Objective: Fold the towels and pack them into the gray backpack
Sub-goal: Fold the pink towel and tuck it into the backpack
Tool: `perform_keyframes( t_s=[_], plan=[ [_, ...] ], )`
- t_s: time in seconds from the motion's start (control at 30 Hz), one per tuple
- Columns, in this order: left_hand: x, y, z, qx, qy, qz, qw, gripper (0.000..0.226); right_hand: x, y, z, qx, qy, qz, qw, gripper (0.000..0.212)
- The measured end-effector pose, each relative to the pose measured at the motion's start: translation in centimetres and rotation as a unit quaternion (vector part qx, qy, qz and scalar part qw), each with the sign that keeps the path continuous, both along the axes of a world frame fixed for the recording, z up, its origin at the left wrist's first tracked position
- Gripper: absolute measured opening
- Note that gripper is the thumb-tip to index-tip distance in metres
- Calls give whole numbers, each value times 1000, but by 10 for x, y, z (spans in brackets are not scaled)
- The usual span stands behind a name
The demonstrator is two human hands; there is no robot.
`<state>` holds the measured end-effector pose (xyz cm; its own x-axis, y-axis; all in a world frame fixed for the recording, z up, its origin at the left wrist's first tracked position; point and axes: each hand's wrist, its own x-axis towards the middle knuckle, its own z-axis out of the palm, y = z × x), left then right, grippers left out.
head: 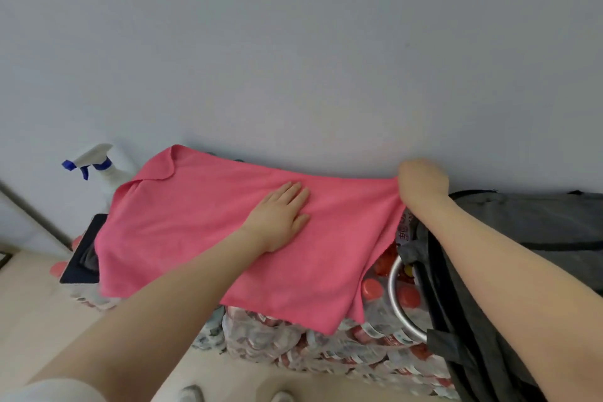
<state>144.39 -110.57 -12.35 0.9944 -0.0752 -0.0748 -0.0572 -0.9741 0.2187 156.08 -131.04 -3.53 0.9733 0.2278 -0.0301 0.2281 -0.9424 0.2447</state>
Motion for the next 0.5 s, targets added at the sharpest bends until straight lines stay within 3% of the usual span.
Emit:
perform_keyframes(
  t_s=[0.1,0.17,0.27,0.37,0.43,0.5],
  plan=[
    [-15,20,8,-57,-46,47,996,70,-19,45,-14,41,-11,135,990,31],
    [-32,49,10,-78,-86,98,988,78,-36,91,-21,108,23,247,963,29],
    [-68,99,15,-94,-155,230,956,53,-66,164,-25,181,87,357,912,28],
    [-107,141,16,-189,-163,416,874,41,-92,226,-29,244,139,406,869,29],
    [-129,163,12,-309,-107,515,793,34,-102,261,-36,262,179,428,846,33],
    [-144,176,12,-423,-6,532,734,23,-106,290,-45,233,191,444,844,33]
  ],
)
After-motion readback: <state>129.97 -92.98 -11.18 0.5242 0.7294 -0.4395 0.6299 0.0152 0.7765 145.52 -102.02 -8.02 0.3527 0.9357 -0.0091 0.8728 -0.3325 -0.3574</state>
